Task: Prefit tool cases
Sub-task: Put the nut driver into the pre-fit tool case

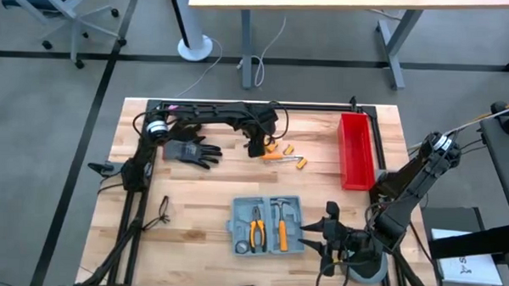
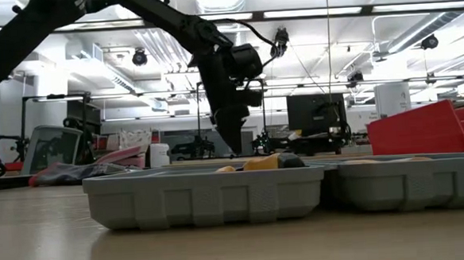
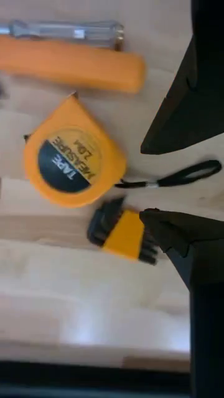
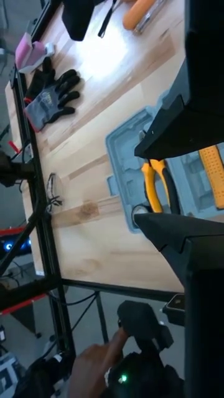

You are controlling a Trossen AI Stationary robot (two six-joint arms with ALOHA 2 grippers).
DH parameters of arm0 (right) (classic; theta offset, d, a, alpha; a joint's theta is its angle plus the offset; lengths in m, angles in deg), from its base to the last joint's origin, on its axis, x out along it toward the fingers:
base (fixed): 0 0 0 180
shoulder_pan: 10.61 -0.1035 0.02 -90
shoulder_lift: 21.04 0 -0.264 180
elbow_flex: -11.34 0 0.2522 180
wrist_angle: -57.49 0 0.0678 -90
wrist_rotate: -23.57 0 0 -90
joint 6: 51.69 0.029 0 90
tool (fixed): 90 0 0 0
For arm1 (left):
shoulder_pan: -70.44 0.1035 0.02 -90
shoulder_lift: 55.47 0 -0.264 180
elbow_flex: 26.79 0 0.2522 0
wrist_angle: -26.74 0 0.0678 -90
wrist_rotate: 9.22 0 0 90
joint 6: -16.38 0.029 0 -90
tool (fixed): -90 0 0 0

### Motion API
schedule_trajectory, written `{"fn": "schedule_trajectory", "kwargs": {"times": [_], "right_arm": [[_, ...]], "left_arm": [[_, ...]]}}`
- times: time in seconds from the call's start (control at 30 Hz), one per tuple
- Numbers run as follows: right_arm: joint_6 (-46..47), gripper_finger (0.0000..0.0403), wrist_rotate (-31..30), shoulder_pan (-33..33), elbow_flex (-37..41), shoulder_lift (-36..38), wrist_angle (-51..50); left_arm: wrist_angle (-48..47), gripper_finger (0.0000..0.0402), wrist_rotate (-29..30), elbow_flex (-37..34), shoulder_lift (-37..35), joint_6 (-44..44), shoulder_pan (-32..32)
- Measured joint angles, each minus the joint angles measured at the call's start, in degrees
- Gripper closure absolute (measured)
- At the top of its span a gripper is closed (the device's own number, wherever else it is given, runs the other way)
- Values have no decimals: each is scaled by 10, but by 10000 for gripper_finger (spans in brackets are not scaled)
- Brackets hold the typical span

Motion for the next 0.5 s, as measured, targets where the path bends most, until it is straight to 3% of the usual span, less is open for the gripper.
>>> {"fn": "schedule_trajectory", "kwargs": {"times": [0.5], "right_arm": [[-29, 283, 0, 0, 0, 3, 26]], "left_arm": [[3, 243, -27, -14, 15, 11, 4]]}}
